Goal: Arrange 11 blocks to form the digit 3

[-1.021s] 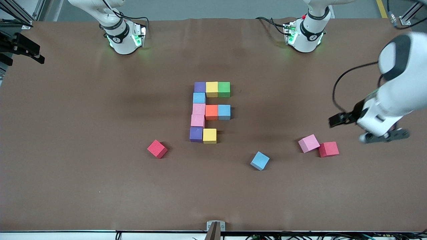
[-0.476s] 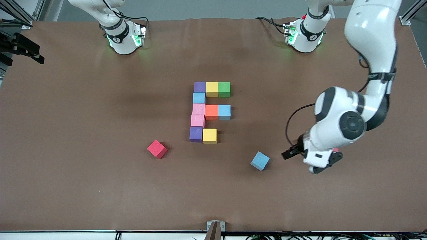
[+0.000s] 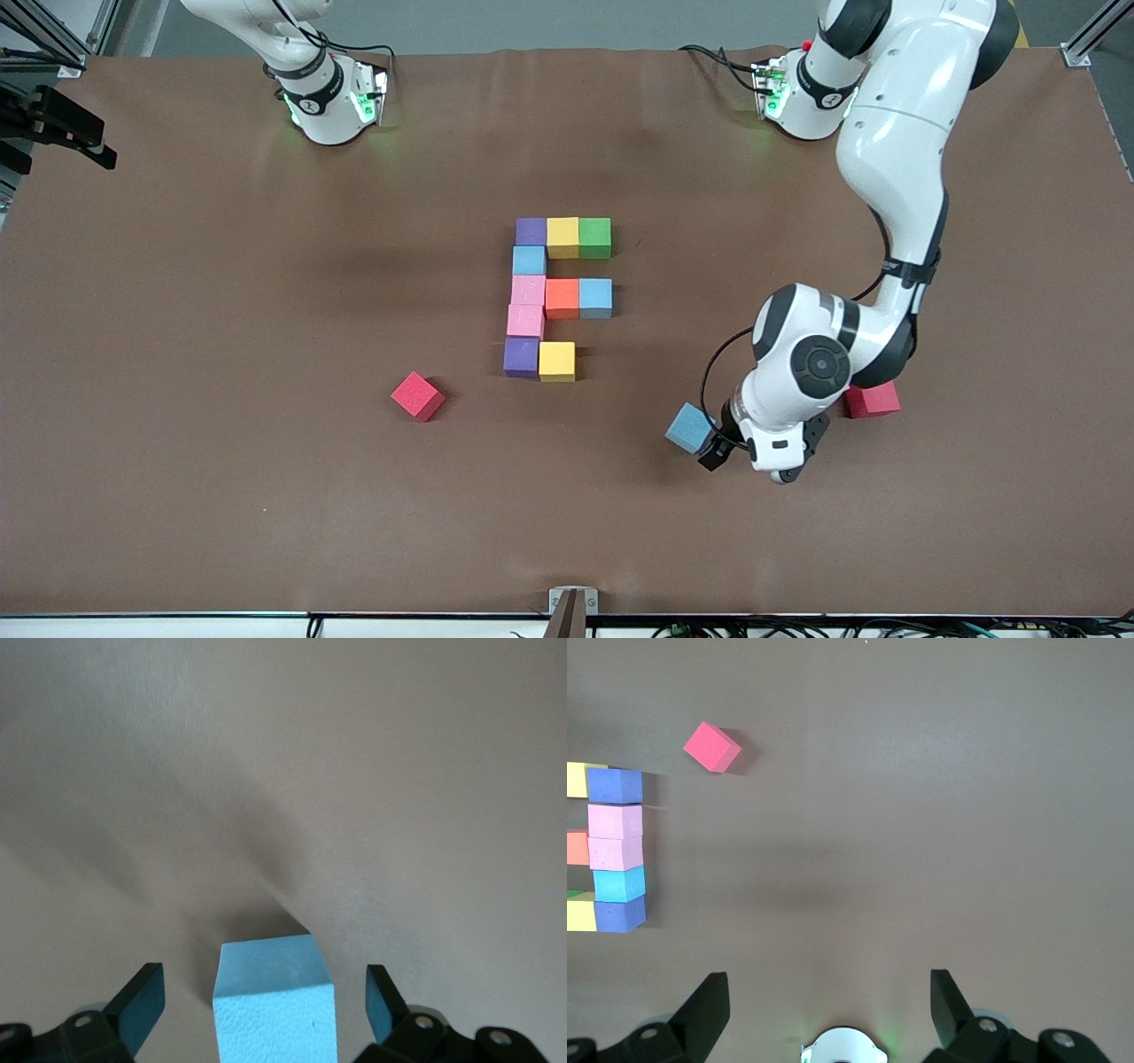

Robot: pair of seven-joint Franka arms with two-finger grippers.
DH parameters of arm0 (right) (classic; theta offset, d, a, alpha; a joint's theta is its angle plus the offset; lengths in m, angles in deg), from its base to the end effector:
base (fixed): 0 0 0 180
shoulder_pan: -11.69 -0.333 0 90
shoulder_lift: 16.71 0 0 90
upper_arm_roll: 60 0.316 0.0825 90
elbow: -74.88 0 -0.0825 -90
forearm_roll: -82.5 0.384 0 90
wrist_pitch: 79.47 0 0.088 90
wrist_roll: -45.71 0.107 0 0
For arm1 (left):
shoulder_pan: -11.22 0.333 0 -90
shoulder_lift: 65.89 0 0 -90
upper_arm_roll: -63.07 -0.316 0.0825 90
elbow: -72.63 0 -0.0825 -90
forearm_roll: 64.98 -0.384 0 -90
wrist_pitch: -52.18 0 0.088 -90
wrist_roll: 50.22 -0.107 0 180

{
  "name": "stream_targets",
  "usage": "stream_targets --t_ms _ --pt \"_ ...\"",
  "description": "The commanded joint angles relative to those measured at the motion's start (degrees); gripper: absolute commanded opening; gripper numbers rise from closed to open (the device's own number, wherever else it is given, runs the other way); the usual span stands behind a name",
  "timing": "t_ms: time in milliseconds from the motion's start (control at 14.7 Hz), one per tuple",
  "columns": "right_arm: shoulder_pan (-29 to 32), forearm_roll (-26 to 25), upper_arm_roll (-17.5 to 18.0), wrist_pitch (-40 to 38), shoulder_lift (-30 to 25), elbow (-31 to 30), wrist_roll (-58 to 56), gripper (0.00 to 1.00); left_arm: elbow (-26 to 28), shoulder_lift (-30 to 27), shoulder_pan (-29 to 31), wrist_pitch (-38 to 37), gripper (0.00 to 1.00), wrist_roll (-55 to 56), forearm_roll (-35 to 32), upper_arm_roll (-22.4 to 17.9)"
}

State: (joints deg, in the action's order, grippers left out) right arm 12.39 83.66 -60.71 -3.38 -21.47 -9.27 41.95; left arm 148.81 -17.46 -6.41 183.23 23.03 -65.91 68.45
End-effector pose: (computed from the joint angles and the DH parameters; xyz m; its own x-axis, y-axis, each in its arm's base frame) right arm 0.4998 -0.0101 0.6947 0.9974 0.0460 -0.0560 0.0447 -0.9987 -0.0247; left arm 0.7004 -0.2786 0.2362 0.6206 0.7838 -0.0213 0.7794 -0.6137 0.1262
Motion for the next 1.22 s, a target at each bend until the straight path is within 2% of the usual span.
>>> stream_targets --t_ms 0,476,544,681,817,885,1157 --pt "-0.09 0.60 -0.08 0.29 -1.39 -0.93 0.25 1.00 -1.99 1.31 -2.85 -0.62 1.00 2.68 -0.21 -2.30" --pt "-0.18 0.51 0.01 0.38 -1.39 -0.84 0.16 1.00 -2.78 4.47 -4.17 3.07 0.99 6.81 0.14 -2.22" --pt "-0.18 0.51 0.01 0.38 -1.39 -0.84 0.16 1.00 -2.78 4.47 -4.08 3.07 0.92 6.90 0.14 -2.22" --pt "-0.27 0.51 0.10 0.38 -1.39 -0.84 0.16 1.00 -2.52 4.65 -4.26 3.07 0.59 7.07 0.49 -2.13" --pt "-0.27 0.60 0.01 0.38 -1.39 -0.93 0.07 1.00 -2.35 4.48 -4.26 2.46 0.22 8.47 0.58 -2.04" --pt "-0.27 0.51 0.01 0.38 -1.39 -0.84 0.07 1.00 -2.43 3.95 -4.87 1.93 0.13 11.18 0.58 -2.04" --pt "-0.27 0.51 0.10 0.38 -1.39 -0.84 0.07 1.00 -2.43 1.23 -9.95 -3.43 0.04 24.34 0.40 -2.13"
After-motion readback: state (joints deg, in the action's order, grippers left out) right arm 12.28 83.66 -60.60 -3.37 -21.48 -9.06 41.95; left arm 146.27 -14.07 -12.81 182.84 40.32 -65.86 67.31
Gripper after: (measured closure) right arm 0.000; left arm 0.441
